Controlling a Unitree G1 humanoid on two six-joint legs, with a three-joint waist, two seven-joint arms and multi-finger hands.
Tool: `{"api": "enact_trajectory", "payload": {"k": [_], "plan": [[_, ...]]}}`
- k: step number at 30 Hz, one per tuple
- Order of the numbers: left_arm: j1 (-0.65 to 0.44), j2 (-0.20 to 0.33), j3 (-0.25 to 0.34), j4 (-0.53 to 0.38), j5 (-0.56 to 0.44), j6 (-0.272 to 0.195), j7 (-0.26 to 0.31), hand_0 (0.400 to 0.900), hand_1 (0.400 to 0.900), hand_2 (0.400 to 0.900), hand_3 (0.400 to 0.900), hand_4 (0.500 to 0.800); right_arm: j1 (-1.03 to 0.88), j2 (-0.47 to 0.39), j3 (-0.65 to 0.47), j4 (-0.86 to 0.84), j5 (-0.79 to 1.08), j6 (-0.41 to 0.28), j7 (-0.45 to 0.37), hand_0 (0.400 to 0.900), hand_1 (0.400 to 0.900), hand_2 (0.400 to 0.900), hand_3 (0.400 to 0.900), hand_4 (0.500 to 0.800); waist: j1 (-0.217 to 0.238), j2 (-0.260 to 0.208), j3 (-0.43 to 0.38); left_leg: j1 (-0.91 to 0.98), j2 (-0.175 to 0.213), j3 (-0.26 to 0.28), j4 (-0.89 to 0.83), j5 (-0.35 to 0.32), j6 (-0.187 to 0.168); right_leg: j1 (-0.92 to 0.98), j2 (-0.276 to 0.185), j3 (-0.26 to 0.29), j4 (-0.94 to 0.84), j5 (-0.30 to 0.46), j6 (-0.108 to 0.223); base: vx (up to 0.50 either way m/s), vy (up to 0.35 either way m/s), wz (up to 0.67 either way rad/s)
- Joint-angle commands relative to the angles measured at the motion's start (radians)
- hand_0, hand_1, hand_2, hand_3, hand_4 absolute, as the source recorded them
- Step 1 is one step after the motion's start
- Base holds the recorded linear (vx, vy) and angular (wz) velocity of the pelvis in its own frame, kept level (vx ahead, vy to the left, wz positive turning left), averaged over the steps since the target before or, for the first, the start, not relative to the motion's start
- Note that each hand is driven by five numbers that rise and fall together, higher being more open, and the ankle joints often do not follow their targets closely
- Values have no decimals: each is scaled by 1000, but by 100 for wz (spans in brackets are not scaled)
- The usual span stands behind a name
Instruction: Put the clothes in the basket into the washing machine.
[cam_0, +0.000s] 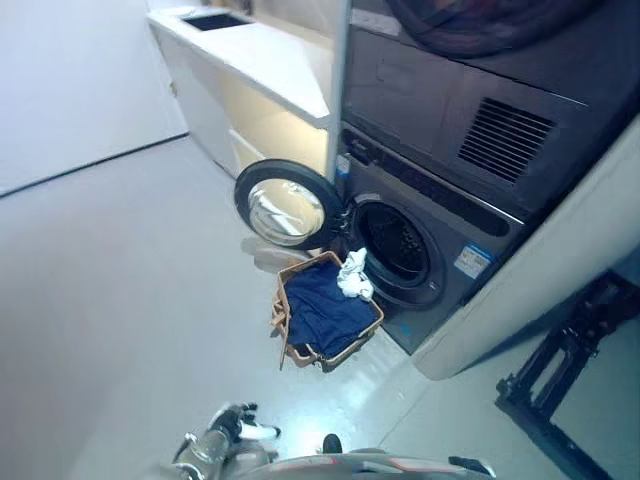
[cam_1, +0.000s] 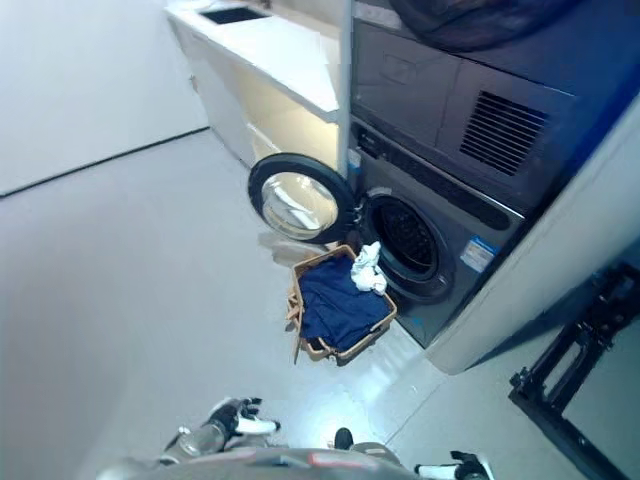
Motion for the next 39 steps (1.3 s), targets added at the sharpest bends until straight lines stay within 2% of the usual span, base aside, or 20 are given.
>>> {"api": "enact_trajectory", "payload": {"k": [1, 2, 3, 5, 7, 10, 12, 14, 16, 17, 18, 20, 21, 22, 24, 26, 28, 30, 34, 39], "plan": [[22, 39, 7, -24, -25, -18, 30, 900, 900, 900, 900, 800, -85, 8, 42, -80, 25, -65, -33, 900, 900, 900, 900, 800, 60, 29, 16, -71, 47, -37, -498, 224, 34, 128, 60, 12, -40, -83, 102, 452, 62, -26], [22, 39, 7, -24, -25, -18, 30, 900, 900, 900, 900, 800, -85, 8, 42, -80, 25, -65, -33, 900, 900, 900, 900, 800, 59, 29, 15, -71, 47, -37, -501, 227, 34, 126, 61, 12, -39, -83, 102, 442, 104, -41], [31, 39, 17, -9, -20, -16, 32, 900, 900, 900, 900, 800, -95, 11, 56, -88, 23, -70, -33, 900, 900, 900, 900, 800, 71, 39, 4, -80, 71, -69, -620, 248, 19, 162, 62, 32, -40, -114, 113, 290, 72, -32], [34, 39, 20, 2, -14, -13, 31, 900, 900, 900, 900, 800, -103, 14, 62, -93, 19, -72, -31, 900, 900, 900, 900, 800, 74, 40, -2, -77, 81, -76, -644, 255, 13, 187, 58, 44, -36, -133, 117, 387, 123, -50], [46, 39, 27, 16, -4, -11, 28, 900, 900, 900, 900, 800, -110, 18, 71, -98, 11, -71, -18, 900, 900, 900, 900, 800, 82, 40, -27, -57, 94, -44, -640, 264, 9, 235, 44, 68, -30, -166, 126, 492, 215, -64], [52, 55, 34, 9, 3, -13, 24, 900, 900, 900, 900, 800, -104, 38, 78, -99, 4, -73, -8, 900, 900, 900, 900, 800, 105, 15, -65, -33, 79, -61, -616, 301, 19, 259, 16, 80, 12, -178, 144, 480, 244, -30], [50, 64, 33, 4, 9, -14, 15, 900, 900, 900, 900, 800, -95, 46, 69, -78, 2, -72, 1, 900, 900, 900, 900, 800, 112, -7, -83, -20, 42, -64, -569, 280, 38, 237, -10, 75, 126, -129, 180, 430, 281, 9], [46, 79, 35, -17, -1, -14, 11, 900, 900, 900, 900, 800, -99, 45, 64, -80, -3, -70, 7, 900, 900, 900, 900, 800, 111, -19, -82, 2, 10, -60, -540, 233, 69, 147, -37, 63, 347, 17, 222, 302, 279, 15], [36, 86, 36, -18, -2, -9, 6, 900, 900, 900, 900, 800, -108, 44, 58, -88, -3, -70, 4, 900, 900, 900, 900, 800, 98, -9, -55, 44, -8, -58, -527, 199, 93, 64, -29, 41, 523, 120, 237, 220, 284, 17], [35, 87, 36, -14, 0, -7, 8, 900, 900, 900, 900, 800, -113, 43, 56, -88, -3, -70, 4, 900, 900, 900, 900, 800, 91, 2, -44, 63, -9, -58, -524, 187, 103, 30, -23, 20, 600, 136, 240, 343, 359, 17], [34, 93, 35, 0, 7, -2, 9, 900, 900, 900, 900, 800, -114, 40, 51, -85, -11, -68, 0, 900, 900, 900, 900, 800, 83, 22, -35, 111, -11, -56, -529, 163, 117, -33, -46, -36, 664, 140, 233, 377, 313, 19], [34, 94, 35, 5, 7, -1, 7, 900, 900, 900, 900, 800, -114, 38, 49, -85, -15, -67, -1, 900, 900, 900, 900, 800, 79, 26, -33, 138, -19, -60, -540, 156, 121, -57, -73, -64, 649, 117, 217, 333, 175, 25], [36, 97, 35, 13, 15, -1, 3, 900, 900, 900, 900, 800, -119, 30, 49, -83, -30, -64, -3, 900, 900, 900, 900, 800, 76, 28, -37, 180, -32, -70, -557, 137, 118, -62, -124, -120, 529, 59, 202, 241, 60, 27], [36, 97, 35, 13, 15, -1, 3, 900, 900, 900, 900, 800, -119, 30, 49, -83, -30, -64, -3, 900, 900, 900, 900, 800, 73, 30, -36, 181, -31, -73, -558, 138, 118, -59, -123, -123, 526, 60, 202, 349, 65, 32], [34, 98, 33, 24, 32, -4, 4, 900, 900, 900, 900, 800, -130, 21, 52, -86, -59, -59, -10, 900, 900, 900, 900, 800, 73, 29, -40, 209, -38, -84, -573, 116, 107, -74, -139, -159, 356, 11, 197, 271, -28, 25], [30, 99, 30, 23, 38, -10, 8, 900, 900, 900, 900, 800, -155, 7, 58, -100, -81, -54, -14, 900, 900, 900, 900, 800, 66, 17, -39, 242, -57, -99, -587, 96, 95, -67, -141, -138, 142, 29, 207, 296, -76, 36], [25, 99, 29, 21, 38, -14, 12, 900, 900, 900, 900, 800, -182, -9, 71, -100, -130, -41, -22, 900, 900, 900, 900, 800, 71, 8, -38, 263, -68, -110, -599, 77, 89, -75, -172, -118, -13, 95, 224, 277, -104, 31], [37, 105, 52, 22, 23, -16, 18, 900, 900, 900, 900, 800, -227, -29, 84, -96, -185, -20, -28, 900, 900, 900, 900, 800, 85, 7, -32, 304, -70, -114, -608, 45, 76, -105, -210, -141, -102, 168, 248, 321, -147, 23], [65, 106, 66, 22, 21, -20, 18, 900, 900, 900, 900, 800, -260, -52, 99, -90, -221, -12, -31, 900, 900, 900, 900, 800, 96, -4, -37, 340, -75, -130, -621, 20, 65, -81, -217, -150, -121, 197, 253, 294, -182, 34], [97, 98, 80, 11, 14, -20, 14, 900, 900, 900, 900, 800, -324, -98, 131, -56, -270, -3, -43, 900, 900, 900, 900, 800, 98, 26, -54, 331, -28, -172, -565, -18, 27, -60, -196, -156, -84, 153, 228, 246, -264, 50]]}}
